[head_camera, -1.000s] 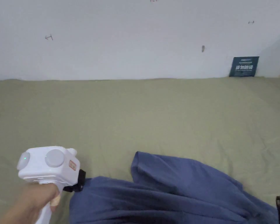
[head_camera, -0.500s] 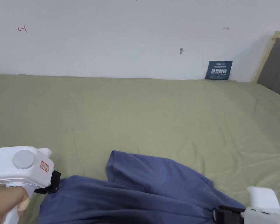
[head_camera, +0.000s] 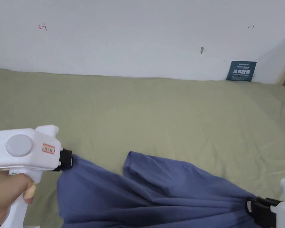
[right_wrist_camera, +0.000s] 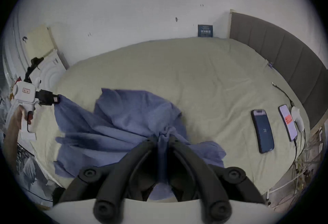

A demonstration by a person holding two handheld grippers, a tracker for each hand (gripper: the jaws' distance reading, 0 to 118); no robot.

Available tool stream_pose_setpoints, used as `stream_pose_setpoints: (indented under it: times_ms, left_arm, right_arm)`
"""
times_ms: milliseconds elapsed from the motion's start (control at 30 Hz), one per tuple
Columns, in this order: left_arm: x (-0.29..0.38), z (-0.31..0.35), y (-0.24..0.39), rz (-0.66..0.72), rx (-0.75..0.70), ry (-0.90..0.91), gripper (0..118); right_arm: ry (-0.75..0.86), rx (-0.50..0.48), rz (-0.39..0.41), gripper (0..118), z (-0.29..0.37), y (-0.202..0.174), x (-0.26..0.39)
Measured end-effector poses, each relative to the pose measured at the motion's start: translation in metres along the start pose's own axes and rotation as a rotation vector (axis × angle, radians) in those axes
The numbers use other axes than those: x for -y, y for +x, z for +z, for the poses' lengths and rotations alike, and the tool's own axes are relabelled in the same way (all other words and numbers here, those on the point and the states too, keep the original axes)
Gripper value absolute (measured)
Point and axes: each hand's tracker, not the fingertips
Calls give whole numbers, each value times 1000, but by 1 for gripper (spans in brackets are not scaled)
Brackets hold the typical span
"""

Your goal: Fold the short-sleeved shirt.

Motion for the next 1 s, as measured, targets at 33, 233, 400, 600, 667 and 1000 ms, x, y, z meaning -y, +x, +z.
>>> stream_pose_setpoints:
  times_ms: [33, 233, 400, 600, 667, 1000]
  left_arm:
    - [-5, 11, 2, -3, 6, 31, 4]
    - [-43, 81, 9, -17, 19, 213, 4]
    - [-74, 118, -3, -20, 10, 277, 4]
    - [-108, 153, -27, 9, -15, 354, 4]
    - [-118, 159, -33, 25, -4, 375, 4]
    - [-155, 163, -45, 24, -51, 413, 4]
  right_arm:
    - [18, -2, 10, 10, 4, -3, -6]
    - [130, -46, 42, 10, 16, -17, -69]
    - [179, -47, 69, 10, 12, -28, -123]
    - [269, -47, 145, 10, 3, -46, -188]
    - [308, -19, 171, 10, -1, -55, -206]
    - [349, -70, 132, 10, -32, -86, -277]
